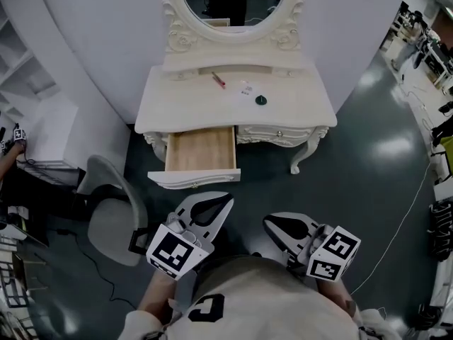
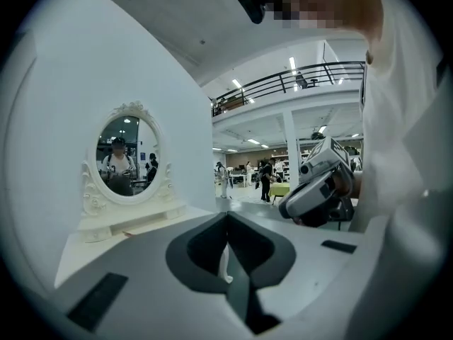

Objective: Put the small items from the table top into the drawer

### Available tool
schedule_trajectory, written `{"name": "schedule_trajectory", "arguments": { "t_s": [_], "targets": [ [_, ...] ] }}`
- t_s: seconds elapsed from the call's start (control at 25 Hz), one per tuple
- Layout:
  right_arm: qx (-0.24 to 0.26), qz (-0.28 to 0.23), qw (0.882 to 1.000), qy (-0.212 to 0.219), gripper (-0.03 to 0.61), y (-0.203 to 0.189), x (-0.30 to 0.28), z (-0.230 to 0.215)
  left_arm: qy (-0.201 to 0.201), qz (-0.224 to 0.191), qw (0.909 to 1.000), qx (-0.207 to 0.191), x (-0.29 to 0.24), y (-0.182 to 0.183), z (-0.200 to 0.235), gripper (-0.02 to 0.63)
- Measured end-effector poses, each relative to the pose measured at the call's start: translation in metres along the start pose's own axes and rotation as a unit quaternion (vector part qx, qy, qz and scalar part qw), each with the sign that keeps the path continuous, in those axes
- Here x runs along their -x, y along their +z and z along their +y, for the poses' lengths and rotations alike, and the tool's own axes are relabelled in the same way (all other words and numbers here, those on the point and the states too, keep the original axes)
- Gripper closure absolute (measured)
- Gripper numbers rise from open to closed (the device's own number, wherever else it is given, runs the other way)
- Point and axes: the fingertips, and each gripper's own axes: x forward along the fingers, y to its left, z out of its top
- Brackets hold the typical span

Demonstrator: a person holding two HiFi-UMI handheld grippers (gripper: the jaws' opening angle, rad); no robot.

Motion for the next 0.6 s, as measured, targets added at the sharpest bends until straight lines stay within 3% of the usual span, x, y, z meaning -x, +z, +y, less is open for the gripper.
{"name": "schedule_trajectory", "arguments": {
  "t_s": [0.24, 0.6],
  "targets": [
    [0.007, 0.009, 1.0, -0.015, 0.549, 0.013, -0.032, -0.007, -0.013, -0.005, 0.9998, -0.014, -0.002, 0.003, 0.032, 0.555],
    [-0.028, 0.014, 0.998, -0.061, 0.549, 0.022, -0.076, -0.033, -0.026, -0.007, 0.9996, -0.005, 0.004, -0.008, 0.078, 0.555]
  ]
}}
